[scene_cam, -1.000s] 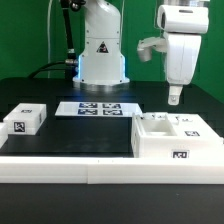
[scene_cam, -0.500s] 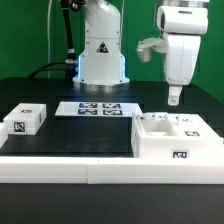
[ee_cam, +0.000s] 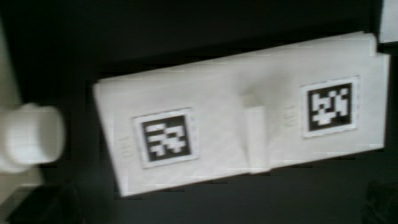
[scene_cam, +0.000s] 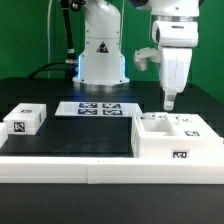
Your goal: Assemble cabinet
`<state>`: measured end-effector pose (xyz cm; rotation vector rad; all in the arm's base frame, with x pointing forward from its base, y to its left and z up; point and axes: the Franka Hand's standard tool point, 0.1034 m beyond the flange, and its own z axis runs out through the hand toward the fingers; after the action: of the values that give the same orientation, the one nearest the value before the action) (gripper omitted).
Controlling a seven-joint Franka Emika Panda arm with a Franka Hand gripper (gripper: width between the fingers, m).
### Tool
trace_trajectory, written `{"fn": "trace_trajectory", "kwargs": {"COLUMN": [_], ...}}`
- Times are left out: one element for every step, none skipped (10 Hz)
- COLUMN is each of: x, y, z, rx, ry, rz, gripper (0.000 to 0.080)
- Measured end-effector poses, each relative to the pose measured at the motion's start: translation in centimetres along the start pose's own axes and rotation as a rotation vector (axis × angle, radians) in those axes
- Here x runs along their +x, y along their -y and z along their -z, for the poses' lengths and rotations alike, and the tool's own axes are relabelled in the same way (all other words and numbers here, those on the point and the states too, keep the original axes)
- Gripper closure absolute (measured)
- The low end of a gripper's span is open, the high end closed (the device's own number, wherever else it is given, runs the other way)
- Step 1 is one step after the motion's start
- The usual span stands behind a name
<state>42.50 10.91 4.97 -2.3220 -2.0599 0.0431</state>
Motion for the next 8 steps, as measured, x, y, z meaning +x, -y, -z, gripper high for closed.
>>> {"fn": "trace_trajectory", "kwargs": {"x": [0.0, 0.0, -0.1, -0.1, -0.2, -0.3, -0.3, -0.4], "y": [0.4, 0.8, 1.1, 1.2, 1.3, 1.4, 1.6, 1.7], "z": [-0.6, -1.3, -1.8, -2.1, -2.3, -2.5, -2.8, -3.1], "rx": [0.0, 0.006, 0.017, 0.023, 0.027, 0.034, 0.04, 0.045], "ry": [-0.007, -0.012, -0.012, -0.012, -0.011, -0.011, -0.011, -0.01], "rz": [-0.001, -0.003, -0.004, -0.005, -0.006, -0.008, -0.01, -0.01], "gripper": [0.0002, 0.0002, 0.0002, 0.0002, 0.0002, 0.0002, 0.0002, 0.0002]}}
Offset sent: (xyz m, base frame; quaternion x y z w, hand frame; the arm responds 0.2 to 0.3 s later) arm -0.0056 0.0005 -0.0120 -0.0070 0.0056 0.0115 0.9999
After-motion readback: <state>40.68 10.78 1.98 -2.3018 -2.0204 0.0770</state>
